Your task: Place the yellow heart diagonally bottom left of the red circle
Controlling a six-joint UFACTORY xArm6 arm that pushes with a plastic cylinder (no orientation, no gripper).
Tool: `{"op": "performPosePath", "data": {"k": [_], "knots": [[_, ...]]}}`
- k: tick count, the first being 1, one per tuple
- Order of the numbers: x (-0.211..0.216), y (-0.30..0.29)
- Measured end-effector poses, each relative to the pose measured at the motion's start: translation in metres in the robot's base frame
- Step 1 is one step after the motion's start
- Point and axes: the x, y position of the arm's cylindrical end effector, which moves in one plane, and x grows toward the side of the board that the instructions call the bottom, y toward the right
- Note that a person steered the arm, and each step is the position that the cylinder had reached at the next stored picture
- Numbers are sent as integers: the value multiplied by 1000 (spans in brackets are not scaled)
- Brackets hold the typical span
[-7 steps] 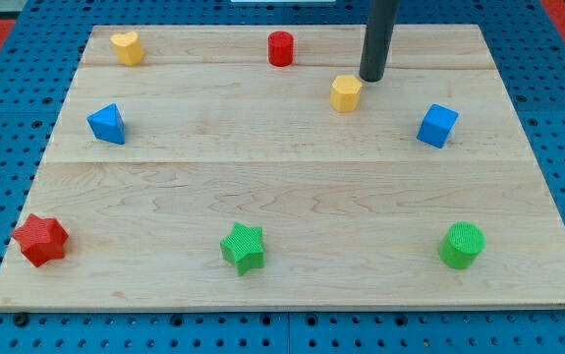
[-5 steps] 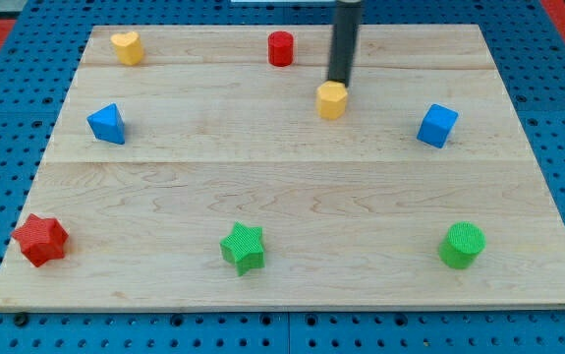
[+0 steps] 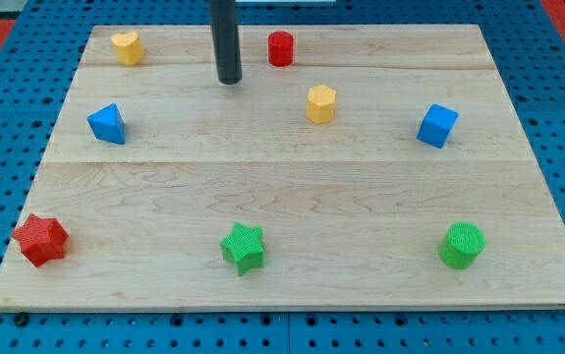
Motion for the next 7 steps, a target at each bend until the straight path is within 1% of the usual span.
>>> {"op": "performPosePath", "data": {"k": [1, 2, 3, 5, 6, 7], "knots": [[-42, 1], [-65, 8], [-79, 48], [-72, 47], [-32, 3], [-3, -71]]}}
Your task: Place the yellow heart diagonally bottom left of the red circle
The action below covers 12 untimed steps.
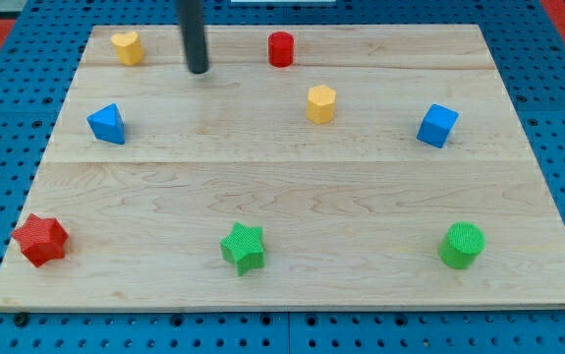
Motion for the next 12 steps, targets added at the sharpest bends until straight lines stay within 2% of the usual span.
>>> {"op": "performPosePath", "data": {"k": [1, 2, 3, 7, 8, 9, 10, 12], "knots": [[1, -125], [-25, -146], [-49, -111], [-25, 15], [-31, 14], [-57, -6], [-56, 37], [-13, 121]]}}
